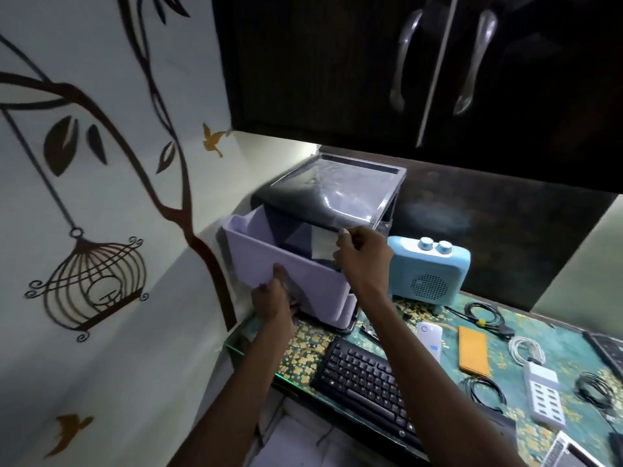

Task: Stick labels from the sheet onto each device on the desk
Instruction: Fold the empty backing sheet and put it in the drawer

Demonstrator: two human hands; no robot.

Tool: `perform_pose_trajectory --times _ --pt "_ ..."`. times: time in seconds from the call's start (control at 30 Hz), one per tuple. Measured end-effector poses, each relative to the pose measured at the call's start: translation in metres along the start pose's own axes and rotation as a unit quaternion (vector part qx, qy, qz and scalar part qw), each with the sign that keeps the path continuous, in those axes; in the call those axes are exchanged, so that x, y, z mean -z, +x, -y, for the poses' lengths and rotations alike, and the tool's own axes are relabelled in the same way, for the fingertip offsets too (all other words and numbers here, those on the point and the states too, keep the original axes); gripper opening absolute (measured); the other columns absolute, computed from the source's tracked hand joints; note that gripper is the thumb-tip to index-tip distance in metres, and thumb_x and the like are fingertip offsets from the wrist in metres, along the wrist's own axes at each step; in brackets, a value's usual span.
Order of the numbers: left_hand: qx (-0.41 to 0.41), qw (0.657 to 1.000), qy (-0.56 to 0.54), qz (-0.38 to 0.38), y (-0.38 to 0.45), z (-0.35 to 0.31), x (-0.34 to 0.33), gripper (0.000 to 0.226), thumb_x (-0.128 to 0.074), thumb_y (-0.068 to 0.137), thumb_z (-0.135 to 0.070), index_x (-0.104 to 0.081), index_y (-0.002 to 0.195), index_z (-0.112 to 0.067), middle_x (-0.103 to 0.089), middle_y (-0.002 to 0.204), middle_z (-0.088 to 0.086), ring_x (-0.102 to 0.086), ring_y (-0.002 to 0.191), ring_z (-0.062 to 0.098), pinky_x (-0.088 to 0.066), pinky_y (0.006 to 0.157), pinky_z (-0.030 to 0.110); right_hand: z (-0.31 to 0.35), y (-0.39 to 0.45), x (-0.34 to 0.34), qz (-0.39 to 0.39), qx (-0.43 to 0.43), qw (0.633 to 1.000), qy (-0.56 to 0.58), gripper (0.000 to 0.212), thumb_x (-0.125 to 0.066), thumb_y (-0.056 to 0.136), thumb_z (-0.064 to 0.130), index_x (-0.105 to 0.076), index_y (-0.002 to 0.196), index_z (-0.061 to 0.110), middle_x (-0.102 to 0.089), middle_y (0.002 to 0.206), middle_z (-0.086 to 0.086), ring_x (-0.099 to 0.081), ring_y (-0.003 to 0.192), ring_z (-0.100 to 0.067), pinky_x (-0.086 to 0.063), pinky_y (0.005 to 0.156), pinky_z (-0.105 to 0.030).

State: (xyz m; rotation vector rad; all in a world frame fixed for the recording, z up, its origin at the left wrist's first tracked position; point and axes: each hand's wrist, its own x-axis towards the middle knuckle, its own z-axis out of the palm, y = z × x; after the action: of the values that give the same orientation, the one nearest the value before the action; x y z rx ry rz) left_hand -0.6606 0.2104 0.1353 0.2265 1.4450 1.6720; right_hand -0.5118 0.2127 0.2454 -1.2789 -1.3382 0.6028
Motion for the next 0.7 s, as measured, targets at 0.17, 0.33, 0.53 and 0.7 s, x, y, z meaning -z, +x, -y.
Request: perform_pose_trajectory --times 0.17,0.33,0.53,0.7 --pt "-0.078 0.975 0.207 -0.023 -0.004 -0.041 -0.066 0.043 -0.074 0.077 -0.028 -0.068 0.116 -0.009 -0.072 0.116 0.013 -0.069 0.097 0.033 -0.059 0.086 0.041 -0.011 0.010 0.032 -0.045 -0.012 0.999 -0.009 0.027 -0.062 0.087 0.031 -0.067 0.067 0.012 -0.068 0.056 -0.002 -0.070 0.057 -0.021 -0.059 0.061 -0.045" --pt "-0.091 0.975 0.204 0.002 -0.036 -0.051 -0.109 0.041 -0.059 0.090 0.000 -0.062 0.131 0.002 -0.069 0.120 0.020 -0.067 0.100 0.035 -0.054 0.087 0.035 -0.028 0.012 0.060 -0.062 -0.027 0.995 -0.078 0.025 -0.064 0.087 0.033 -0.070 0.071 0.014 -0.070 0.061 0.000 -0.071 0.063 -0.020 -0.057 0.064 -0.040" --pt "-0.269 0.949 0.163 0.040 -0.100 -0.016 -0.119 0.024 -0.060 0.075 -0.008 -0.075 0.093 -0.014 -0.075 0.083 0.002 -0.070 0.077 0.019 -0.055 0.071 0.030 -0.041 0.007 0.086 -0.068 -0.019 0.995 -0.068 0.024 -0.063 0.090 0.035 -0.070 0.073 0.019 -0.072 0.064 0.002 -0.071 0.060 -0.017 -0.060 0.060 -0.046" --pt "-0.434 0.890 0.096 0.103 -0.148 -0.042 -0.146 0.012 -0.066 0.078 -0.008 -0.067 0.087 -0.014 -0.069 0.075 -0.002 -0.061 0.059 0.008 -0.044 0.054 0.015 -0.029 0.017 0.130 -0.104 0.004 0.993 -0.050 0.023 -0.062 0.088 0.041 -0.072 0.078 0.023 -0.073 0.068 0.005 -0.072 0.064 -0.015 -0.061 0.063 -0.049"
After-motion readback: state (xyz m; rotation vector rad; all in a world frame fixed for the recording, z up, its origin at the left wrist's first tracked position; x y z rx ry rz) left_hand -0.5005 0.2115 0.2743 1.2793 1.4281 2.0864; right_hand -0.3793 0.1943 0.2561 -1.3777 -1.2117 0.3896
